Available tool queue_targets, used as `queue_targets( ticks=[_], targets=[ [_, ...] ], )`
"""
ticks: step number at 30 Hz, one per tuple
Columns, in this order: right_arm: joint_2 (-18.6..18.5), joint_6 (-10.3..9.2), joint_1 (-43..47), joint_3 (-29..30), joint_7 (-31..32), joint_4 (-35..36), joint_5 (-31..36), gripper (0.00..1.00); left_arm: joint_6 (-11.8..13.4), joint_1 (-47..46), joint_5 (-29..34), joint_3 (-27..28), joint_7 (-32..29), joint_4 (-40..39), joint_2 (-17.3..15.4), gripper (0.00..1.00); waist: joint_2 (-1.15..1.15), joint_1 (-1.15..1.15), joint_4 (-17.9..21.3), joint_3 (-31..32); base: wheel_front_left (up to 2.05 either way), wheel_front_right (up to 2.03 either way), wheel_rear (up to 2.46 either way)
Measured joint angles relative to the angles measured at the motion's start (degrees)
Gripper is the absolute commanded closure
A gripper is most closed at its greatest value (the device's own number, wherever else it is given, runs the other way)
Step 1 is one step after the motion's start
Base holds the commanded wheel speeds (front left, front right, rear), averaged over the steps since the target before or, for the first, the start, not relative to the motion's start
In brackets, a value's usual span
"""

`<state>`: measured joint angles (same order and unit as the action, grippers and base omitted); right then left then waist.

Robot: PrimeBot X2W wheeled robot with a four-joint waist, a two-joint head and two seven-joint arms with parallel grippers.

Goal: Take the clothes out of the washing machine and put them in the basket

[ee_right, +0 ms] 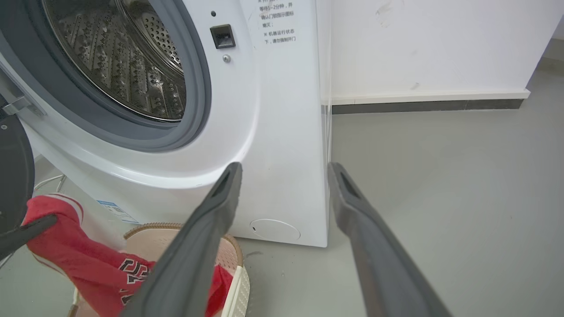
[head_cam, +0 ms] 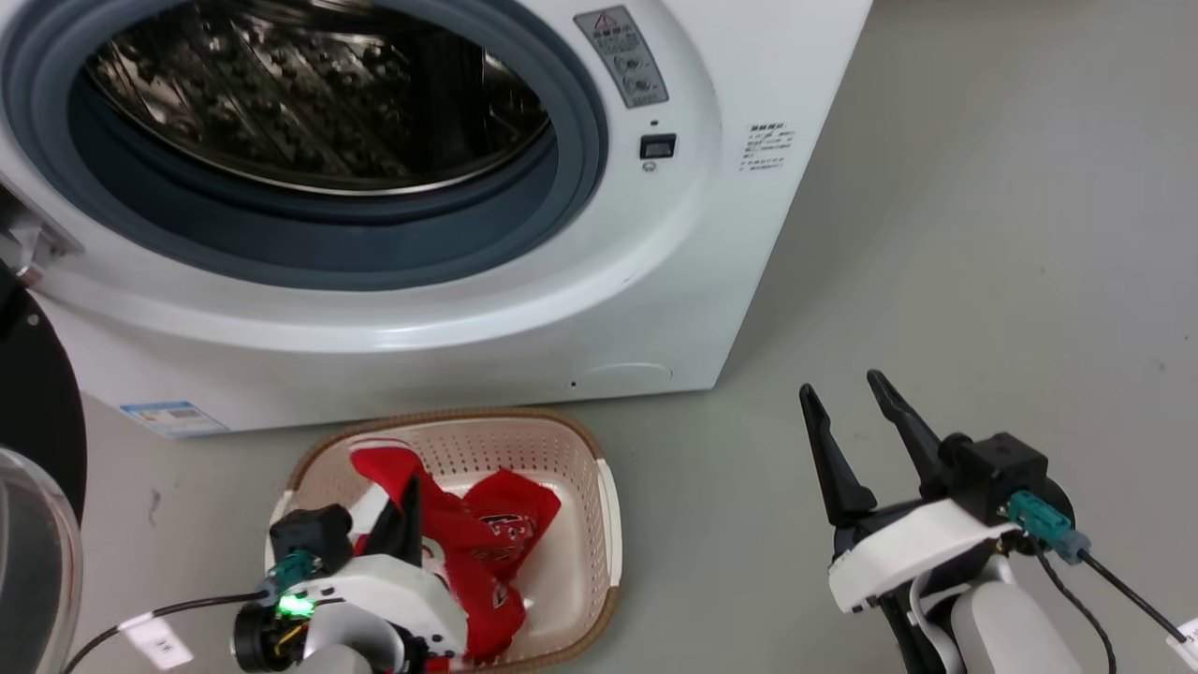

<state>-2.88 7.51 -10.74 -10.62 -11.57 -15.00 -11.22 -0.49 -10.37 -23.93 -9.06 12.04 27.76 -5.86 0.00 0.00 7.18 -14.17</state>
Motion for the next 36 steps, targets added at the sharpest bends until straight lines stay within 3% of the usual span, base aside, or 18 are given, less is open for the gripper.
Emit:
queue_targets(
  ticks=[11, 19, 26, 27, 28, 29, 36],
  targets=[
    [0.0, 0.0, -4.6, -0.3, 0.0, 0.0, 1.2, 0.0, -1.7, -16.6, -2.4, -0.6, 1.1, 28.5, 2.1, 1.0, 0.0, 0.0, 0.8, -8.9, 0.0, 0.0, 0.0],
    [0.0, 0.0, -7.8, -2.4, -0.1, 1.1, 1.1, 0.0, -1.5, -25.3, -4.2, 0.1, 1.2, 40.6, 2.6, 1.0, 0.0, 0.01, 2.3, -16.8, 0.0, 0.0, 0.0],
    [0.0, 0.0, -9.3, -3.6, -1.4, 0.1, 0.3, 0.0, -1.5, -27.2, -6.5, 1.6, 0.2, 44.6, 1.8, 1.0, 0.0, 0.01, 4.4, -21.3, 0.0, 0.0, 0.0],
    [0.0, 0.0, -9.3, -3.5, -1.5, -0.3, 0.3, 0.0, -1.7, -27.2, -6.7, 1.7, 0.2, 44.8, 1.8, 0.82, 0.0, 0.01, 4.7, -21.3, 0.0, 0.0, 0.0],
    [0.0, 0.0, -9.3, -3.3, -1.6, -0.8, 0.3, 0.0, -1.9, -27.2, -6.8, 1.7, 0.2, 44.9, 1.8, 0.52, 0.0, 0.01, 4.8, -21.1, 0.0, 0.0, 0.0],
    [0.0, 0.0, -9.3, -3.2, -1.8, -1.2, 0.3, 0.0, -2.1, -27.2, -6.9, 1.6, 0.3, 45.1, 1.8, 0.0, 0.0, 0.01, 4.8, -20.7, 0.0, 0.0, 0.0],
    [0.0, 0.0, -8.0, -2.0, -2.3, -3.9, 1.9, 0.0, -3.8, -23.7, -7.6, 1.9, 2.4, 45.3, 1.8, 0.0, 0.0, 0.01, 4.1, -14.4, 0.0, 0.0, 0.0]
  ],
)
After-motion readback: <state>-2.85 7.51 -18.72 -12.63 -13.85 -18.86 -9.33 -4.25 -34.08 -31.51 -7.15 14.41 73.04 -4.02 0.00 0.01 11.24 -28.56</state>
